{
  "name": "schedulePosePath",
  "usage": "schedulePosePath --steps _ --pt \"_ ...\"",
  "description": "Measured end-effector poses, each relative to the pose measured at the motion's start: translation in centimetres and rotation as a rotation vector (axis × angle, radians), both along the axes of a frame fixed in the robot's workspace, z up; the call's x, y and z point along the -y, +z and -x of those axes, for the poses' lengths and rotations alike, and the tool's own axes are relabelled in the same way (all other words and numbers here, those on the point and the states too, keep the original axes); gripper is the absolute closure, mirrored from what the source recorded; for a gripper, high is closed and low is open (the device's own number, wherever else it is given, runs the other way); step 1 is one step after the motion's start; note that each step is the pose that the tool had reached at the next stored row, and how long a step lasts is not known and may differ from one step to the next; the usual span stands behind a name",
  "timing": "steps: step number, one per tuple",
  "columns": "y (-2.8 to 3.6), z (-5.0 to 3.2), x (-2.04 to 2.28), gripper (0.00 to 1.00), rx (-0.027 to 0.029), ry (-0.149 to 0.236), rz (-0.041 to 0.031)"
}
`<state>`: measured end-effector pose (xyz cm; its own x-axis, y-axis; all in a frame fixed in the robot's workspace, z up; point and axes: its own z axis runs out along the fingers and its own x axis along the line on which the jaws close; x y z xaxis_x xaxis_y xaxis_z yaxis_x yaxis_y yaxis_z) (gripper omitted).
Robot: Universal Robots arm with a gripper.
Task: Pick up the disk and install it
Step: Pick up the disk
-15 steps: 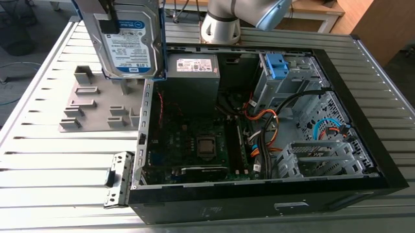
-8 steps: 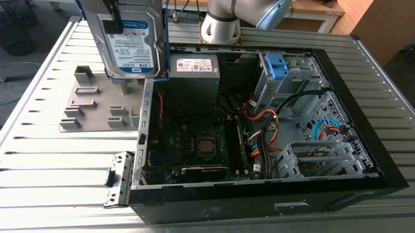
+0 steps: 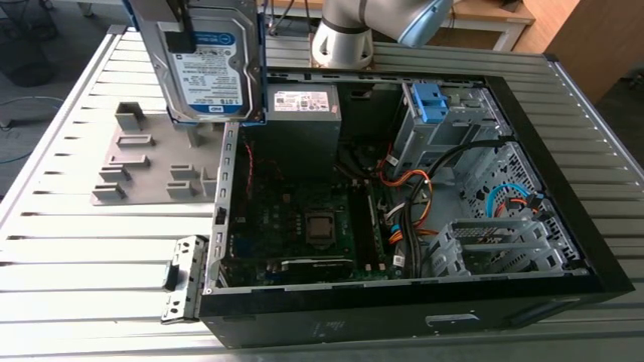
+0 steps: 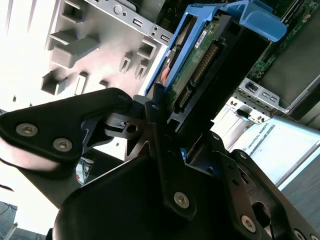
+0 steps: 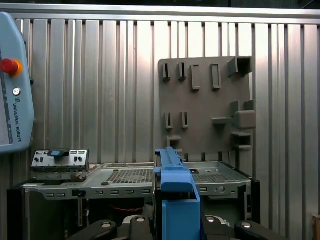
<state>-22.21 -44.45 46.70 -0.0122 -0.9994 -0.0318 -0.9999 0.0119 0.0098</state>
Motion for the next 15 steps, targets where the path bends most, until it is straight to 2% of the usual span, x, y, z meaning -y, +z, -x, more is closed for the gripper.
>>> schedulePosePath --steps 15 --pt "0.0 -0.55 0.0 0.64 0.0 0.0 0.0"
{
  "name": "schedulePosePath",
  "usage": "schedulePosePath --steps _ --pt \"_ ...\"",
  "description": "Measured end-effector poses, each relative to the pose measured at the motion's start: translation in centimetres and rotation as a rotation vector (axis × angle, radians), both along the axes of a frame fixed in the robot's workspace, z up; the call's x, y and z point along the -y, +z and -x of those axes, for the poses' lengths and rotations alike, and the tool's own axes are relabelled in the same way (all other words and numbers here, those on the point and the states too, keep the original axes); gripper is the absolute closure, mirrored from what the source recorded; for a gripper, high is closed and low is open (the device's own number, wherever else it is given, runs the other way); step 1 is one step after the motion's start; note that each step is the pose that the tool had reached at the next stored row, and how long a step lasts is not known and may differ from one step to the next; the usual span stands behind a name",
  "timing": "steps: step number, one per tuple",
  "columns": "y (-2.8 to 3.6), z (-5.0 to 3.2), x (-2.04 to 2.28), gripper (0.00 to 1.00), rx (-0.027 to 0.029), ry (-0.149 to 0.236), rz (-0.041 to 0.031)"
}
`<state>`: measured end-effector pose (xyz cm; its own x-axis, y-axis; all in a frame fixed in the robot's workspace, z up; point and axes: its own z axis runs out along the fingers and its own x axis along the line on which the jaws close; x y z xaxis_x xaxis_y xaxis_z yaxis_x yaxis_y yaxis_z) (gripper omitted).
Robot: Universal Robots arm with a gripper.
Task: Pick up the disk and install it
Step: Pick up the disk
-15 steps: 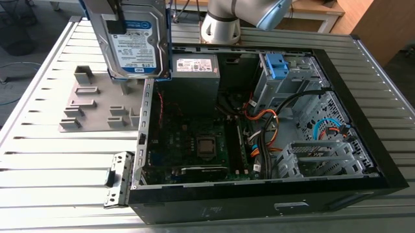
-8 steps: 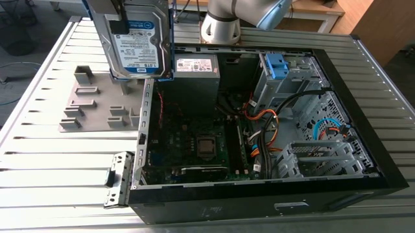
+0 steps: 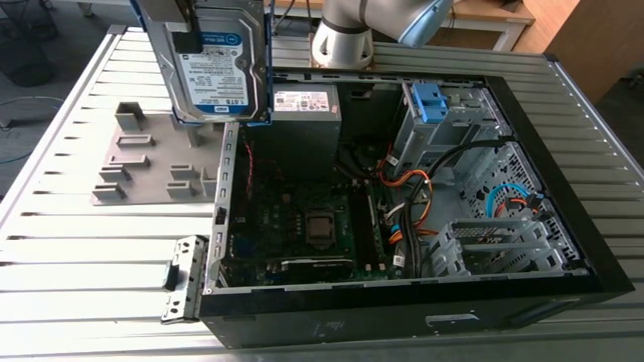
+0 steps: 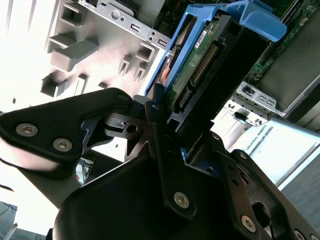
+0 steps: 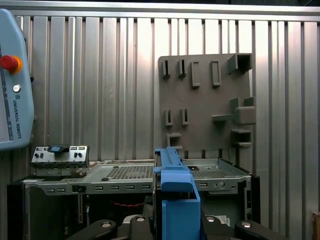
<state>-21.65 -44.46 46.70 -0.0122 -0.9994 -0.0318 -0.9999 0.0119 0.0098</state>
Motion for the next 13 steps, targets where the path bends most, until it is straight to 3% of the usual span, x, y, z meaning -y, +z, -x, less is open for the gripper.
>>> schedulePosePath --steps 13 --pt "0.0 -0.5 0.0 0.64 0.0 0.0 0.0012"
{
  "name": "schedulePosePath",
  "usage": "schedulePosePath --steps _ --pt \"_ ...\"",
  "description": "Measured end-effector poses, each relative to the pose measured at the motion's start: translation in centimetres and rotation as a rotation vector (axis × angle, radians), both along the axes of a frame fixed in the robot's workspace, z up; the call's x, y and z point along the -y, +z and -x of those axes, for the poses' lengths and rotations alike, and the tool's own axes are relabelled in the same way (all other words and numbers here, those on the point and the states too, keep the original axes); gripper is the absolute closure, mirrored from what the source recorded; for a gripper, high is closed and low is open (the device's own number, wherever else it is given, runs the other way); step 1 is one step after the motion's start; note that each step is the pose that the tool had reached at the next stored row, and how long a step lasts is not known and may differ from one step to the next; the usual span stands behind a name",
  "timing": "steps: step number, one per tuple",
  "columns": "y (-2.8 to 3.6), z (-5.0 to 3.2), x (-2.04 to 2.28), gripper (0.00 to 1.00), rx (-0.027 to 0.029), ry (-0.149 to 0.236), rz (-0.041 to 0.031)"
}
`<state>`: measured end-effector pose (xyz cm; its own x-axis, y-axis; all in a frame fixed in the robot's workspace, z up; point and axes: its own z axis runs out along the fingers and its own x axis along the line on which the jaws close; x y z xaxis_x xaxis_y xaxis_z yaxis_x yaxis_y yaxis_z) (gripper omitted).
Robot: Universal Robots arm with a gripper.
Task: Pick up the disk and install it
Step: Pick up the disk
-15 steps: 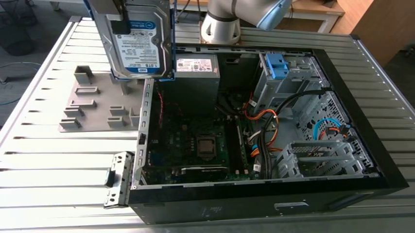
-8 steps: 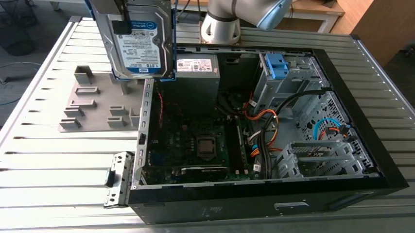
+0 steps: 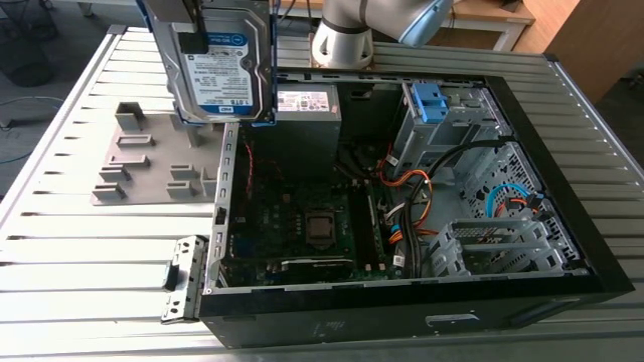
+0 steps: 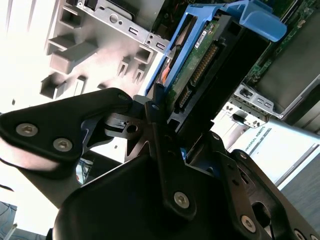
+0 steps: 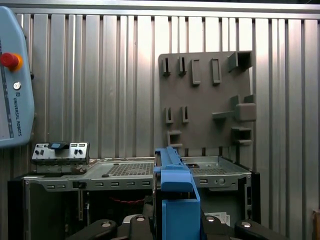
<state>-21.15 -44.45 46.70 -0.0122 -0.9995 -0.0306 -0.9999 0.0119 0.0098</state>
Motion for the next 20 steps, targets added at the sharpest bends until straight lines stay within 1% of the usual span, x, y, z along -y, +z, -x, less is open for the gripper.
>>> schedulePosePath --steps 12,20 --pt "0.0 -0.68 0.0 0.64 0.0 0.0 0.0009" --pt "0.0 -0.83 0.0 0.64 0.0 0.0 0.0008"
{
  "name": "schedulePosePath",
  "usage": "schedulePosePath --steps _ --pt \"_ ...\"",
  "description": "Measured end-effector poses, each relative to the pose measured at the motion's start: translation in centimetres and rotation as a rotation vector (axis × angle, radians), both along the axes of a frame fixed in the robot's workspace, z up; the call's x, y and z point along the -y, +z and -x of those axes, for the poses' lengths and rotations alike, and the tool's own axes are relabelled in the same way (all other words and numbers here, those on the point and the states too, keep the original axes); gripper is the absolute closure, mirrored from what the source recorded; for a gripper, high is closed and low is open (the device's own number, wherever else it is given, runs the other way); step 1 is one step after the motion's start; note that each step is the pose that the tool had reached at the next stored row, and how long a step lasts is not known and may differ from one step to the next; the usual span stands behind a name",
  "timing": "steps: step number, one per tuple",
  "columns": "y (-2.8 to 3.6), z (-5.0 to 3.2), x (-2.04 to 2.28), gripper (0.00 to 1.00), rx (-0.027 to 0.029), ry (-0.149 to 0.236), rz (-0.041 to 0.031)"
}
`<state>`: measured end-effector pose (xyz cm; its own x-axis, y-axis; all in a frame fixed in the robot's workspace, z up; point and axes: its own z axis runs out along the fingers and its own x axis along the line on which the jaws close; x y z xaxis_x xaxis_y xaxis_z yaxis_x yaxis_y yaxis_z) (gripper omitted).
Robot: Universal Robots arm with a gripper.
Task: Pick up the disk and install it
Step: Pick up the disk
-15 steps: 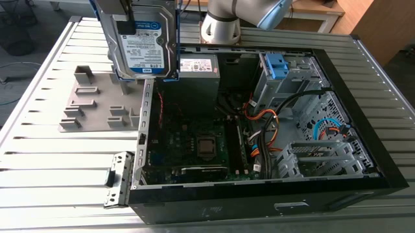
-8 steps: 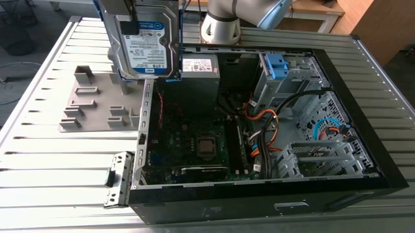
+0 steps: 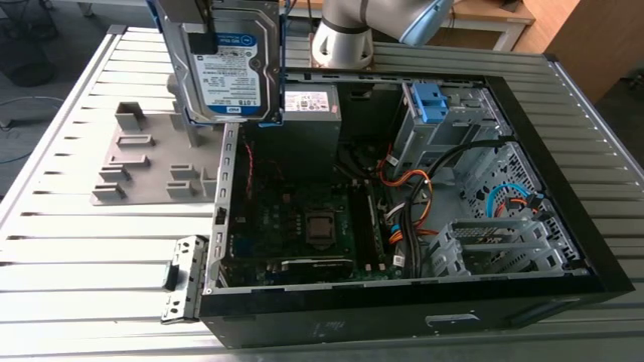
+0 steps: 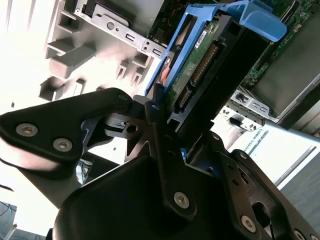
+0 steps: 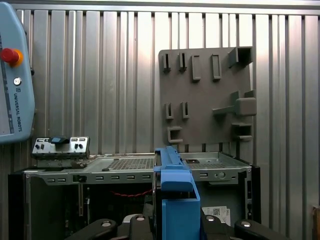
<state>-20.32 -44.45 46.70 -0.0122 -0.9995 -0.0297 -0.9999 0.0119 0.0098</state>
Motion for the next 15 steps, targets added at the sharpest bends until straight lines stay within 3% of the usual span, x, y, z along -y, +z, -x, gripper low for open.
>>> schedulePosePath --steps 15 --pt "0.0 -0.36 0.0 0.64 0.0 0.0 0.0"
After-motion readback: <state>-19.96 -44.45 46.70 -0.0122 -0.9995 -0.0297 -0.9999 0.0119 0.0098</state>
